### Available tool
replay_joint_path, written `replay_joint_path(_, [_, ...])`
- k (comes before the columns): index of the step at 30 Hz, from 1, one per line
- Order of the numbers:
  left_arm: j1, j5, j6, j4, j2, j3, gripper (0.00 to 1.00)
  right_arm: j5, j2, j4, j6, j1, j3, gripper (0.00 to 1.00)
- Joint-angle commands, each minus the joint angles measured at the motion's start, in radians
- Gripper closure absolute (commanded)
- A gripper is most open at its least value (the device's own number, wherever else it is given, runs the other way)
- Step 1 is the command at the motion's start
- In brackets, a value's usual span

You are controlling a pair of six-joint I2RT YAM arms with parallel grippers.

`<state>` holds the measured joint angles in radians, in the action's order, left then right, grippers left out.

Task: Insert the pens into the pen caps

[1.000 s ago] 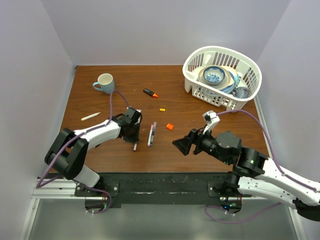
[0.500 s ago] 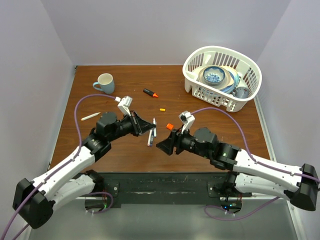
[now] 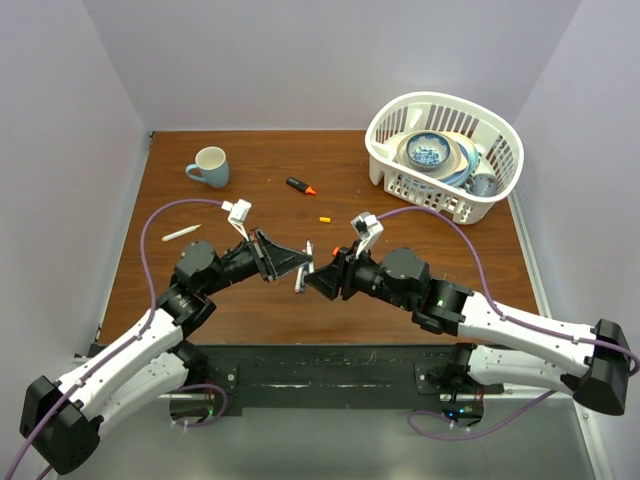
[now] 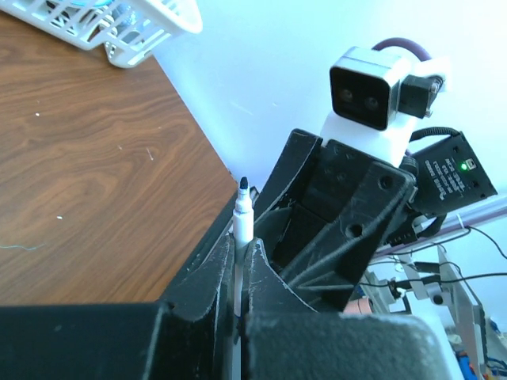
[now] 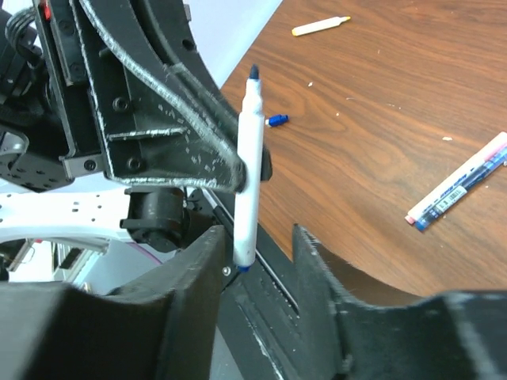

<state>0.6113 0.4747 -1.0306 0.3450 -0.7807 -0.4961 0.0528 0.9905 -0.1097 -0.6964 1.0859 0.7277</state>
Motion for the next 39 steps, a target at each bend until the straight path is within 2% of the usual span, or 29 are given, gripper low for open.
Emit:
replay_joint_path(1, [0.007, 0.045, -0.025, 0.101, 0.02, 0.03, 1.0, 0.005, 0.005, -0.088, 0.012, 0.002, 0.042, 0.65])
replay_joint_path(3, [0.007, 0.045, -0.023, 0.11, 0.023, 0.044, 1.0, 0.002, 0.011, -0.093, 0.023, 0.002, 0.045, 0.78])
replay_joint_path(4, [0.005, 0.044, -0.025, 0.123, 0.018, 0.047, 1.0, -0.001, 0.019, -0.094, 0.026, 0.002, 0.05, 0.92])
replay_joint_path(5, [0.005, 0.048, -0.023, 0.126, 0.015, 0.044, 1.0, -0.001, 0.022, -0.094, 0.029, 0.002, 0.05, 0.99])
replay_joint_path(7, [0.005, 0.05, -0.007, 0.106, -0.003, 0.021, 0.99, 0.007, 0.02, -0.1, 0.028, 0.002, 0.044, 1.0])
replay_joint_path(8, [0.005, 0.039, 0.001, 0.089, -0.006, 0.011, 0.89, 0.01, 0.013, -0.104, 0.025, 0.003, 0.041, 1.0])
replay_joint_path(9, [0.005, 0.024, 0.01, 0.065, -0.009, -0.002, 0.75, 0.018, 0.007, -0.102, 0.021, 0.003, 0.035, 1.0])
replay_joint_path(10, [0.005, 0.004, 0.029, -0.004, -0.006, -0.027, 0.53, 0.044, -0.003, -0.093, 0.017, 0.002, 0.03, 1.0])
replay_joint_path(12, [0.005, -0.066, 0.056, -0.082, -0.002, -0.056, 0.43, 0.088, -0.024, -0.026, 0.011, 0.0, 0.03, 1.0])
replay_joint_path(13, [0.002, -0.097, 0.099, -0.178, 0.004, -0.096, 0.37, 0.132, -0.03, 0.004, 0.012, 0.002, 0.038, 1.0])
replay_joint_path(15, [0.001, -0.223, 0.128, -0.294, 0.001, -0.142, 0.3, 0.15, -0.049, 0.068, 0.021, 0.002, 0.038, 1.0])
replay_joint_path(16, [-0.004, -0.266, 0.129, -0.392, -0.003, -0.177, 0.24, 0.177, -0.059, 0.08, 0.02, 0.0, 0.029, 1.0])
replay_joint_path(18, [-0.037, -0.359, 0.097, -0.469, -0.025, -0.212, 0.18, 0.196, -0.097, 0.106, 0.018, 0.002, 0.016, 1.0])
replay_joint_path(20, [-0.073, -0.395, 0.026, -0.566, -0.066, -0.26, 0.18, 0.222, -0.128, 0.134, 0.017, 0.002, 0.003, 1.0])
replay_joint_path(24, [-0.214, -0.346, -0.069, -0.595, -0.106, -0.251, 0.2, 0.252, -0.2, 0.205, 0.031, 0.002, -0.008, 1.0])
replay_joint_path(28, [-0.338, -0.347, -0.242, -0.641, -0.121, -0.142, 0.26, 0.277, -0.277, 0.251, 0.058, 0.002, -0.034, 1.0])
replay_joint_path(31, [-0.403, -0.373, -0.342, -0.658, -0.127, -0.064, 0.35, 0.294, -0.335, 0.272, 0.066, 0.002, -0.056, 1.0])
replay_joint_path(36, [-0.475, -0.536, -0.434, -0.719, -0.124, -0.039, 0.33, 0.311, -0.394, 0.294, 0.078, 0.002, -0.086, 1.0])
replay_joint_path(38, [-0.495, -0.654, -0.434, -0.747, -0.129, -0.053, 0.33, 0.312, -0.388, 0.3, 0.098, 0.002, -0.08, 1.0])
replay_joint_path(39, [-0.502, -0.698, -0.444, -0.82, -0.14, -0.082, 0.32, 0.312, -0.382, 0.304, 0.101, 0.002, -0.071, 1.0])
